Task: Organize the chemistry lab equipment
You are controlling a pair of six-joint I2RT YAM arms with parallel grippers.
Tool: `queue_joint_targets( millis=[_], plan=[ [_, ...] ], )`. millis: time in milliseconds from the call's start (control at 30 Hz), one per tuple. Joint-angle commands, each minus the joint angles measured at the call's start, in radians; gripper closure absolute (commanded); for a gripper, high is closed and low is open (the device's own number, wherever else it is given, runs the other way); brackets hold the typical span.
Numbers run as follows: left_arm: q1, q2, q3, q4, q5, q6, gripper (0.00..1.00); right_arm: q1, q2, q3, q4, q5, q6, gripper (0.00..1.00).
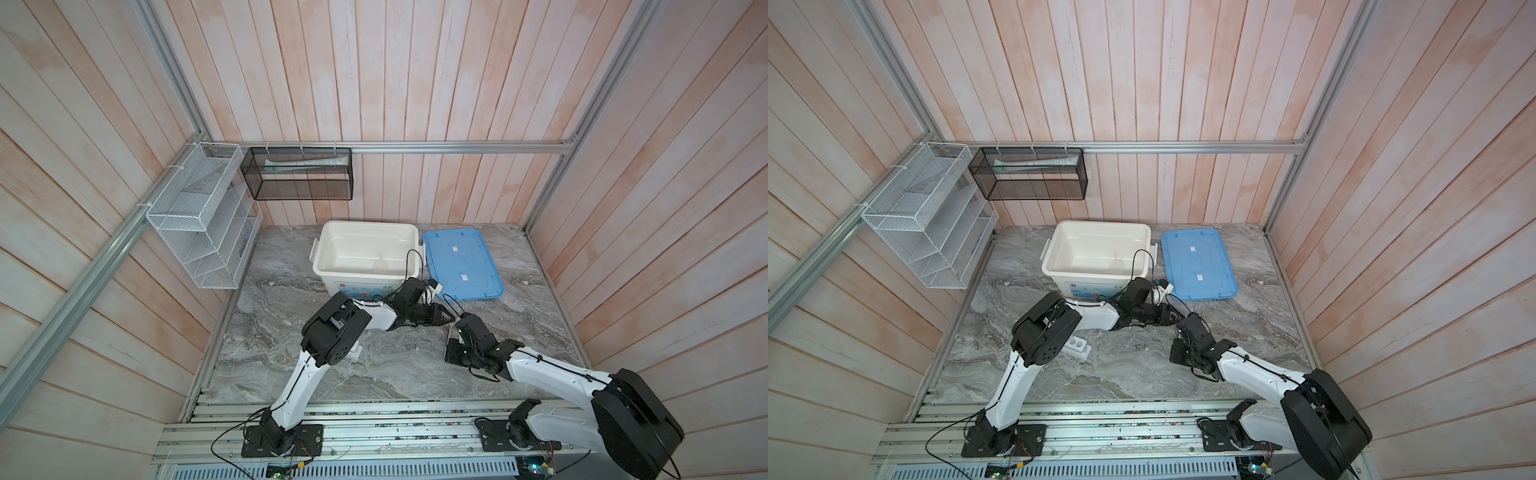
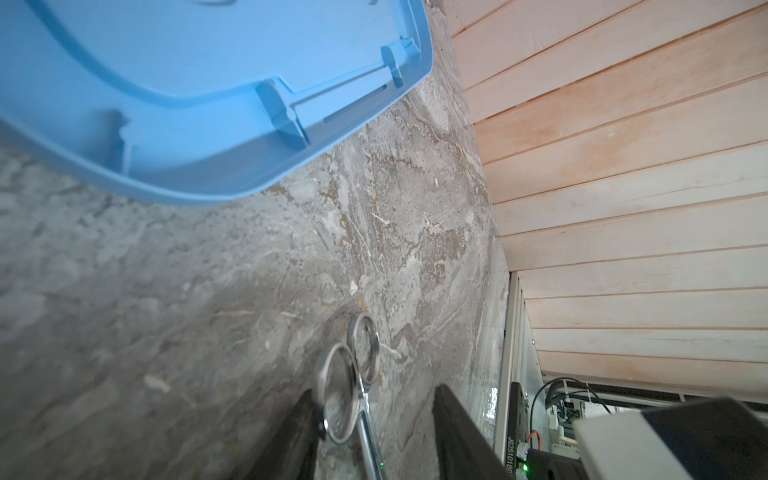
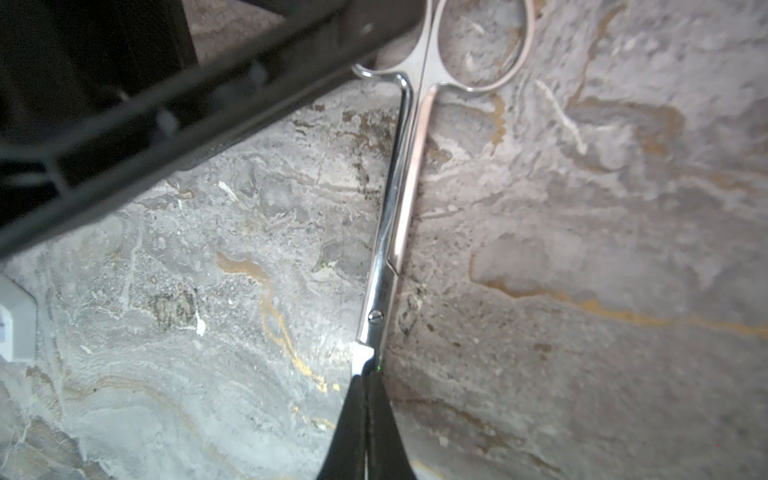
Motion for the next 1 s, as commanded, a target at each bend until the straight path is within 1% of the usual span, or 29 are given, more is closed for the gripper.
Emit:
queue_joint_targets(
  millis=[0, 133, 233, 400, 567, 733, 833, 967],
  plan=[
    [0.008, 0.033, 0.0, 0.042, 0.057, 0.029, 0.53, 0.005, 0.053, -0.072, -0.135, -0.008, 0.006, 0.94],
    [0.006, 0.041, 0.004, 0.037, 0.054, 0.025, 0.54, 0.007, 0.053, -0.078, -0.127, -0.011, 0.008, 0.94],
    [0.003, 0.045, 0.019, 0.001, 0.037, 0.033, 0.53, 0.016, 0.055, -0.081, -0.124, -0.008, 0.01, 0.94],
    [-0.004, 0.052, 0.038, -0.029, 0.005, 0.025, 0.54, 0.042, 0.056, -0.094, -0.113, -0.004, 0.031, 0.95],
    [-0.006, 0.067, 0.058, -0.041, 0.0, 0.016, 0.55, 0.063, 0.056, -0.097, -0.118, 0.001, 0.046, 0.95],
    [-0.006, 0.083, 0.066, -0.029, 0.008, 0.006, 0.63, 0.071, 0.059, -0.097, -0.118, 0.004, 0.051, 0.95],
    [-0.006, 0.088, 0.065, -0.017, 0.018, 0.001, 0.73, 0.073, 0.062, -0.096, -0.119, 0.007, 0.051, 0.95],
    [-0.005, 0.084, 0.058, -0.01, 0.021, -0.001, 0.88, 0.079, 0.055, -0.098, -0.122, 0.01, 0.06, 0.96]
  ],
)
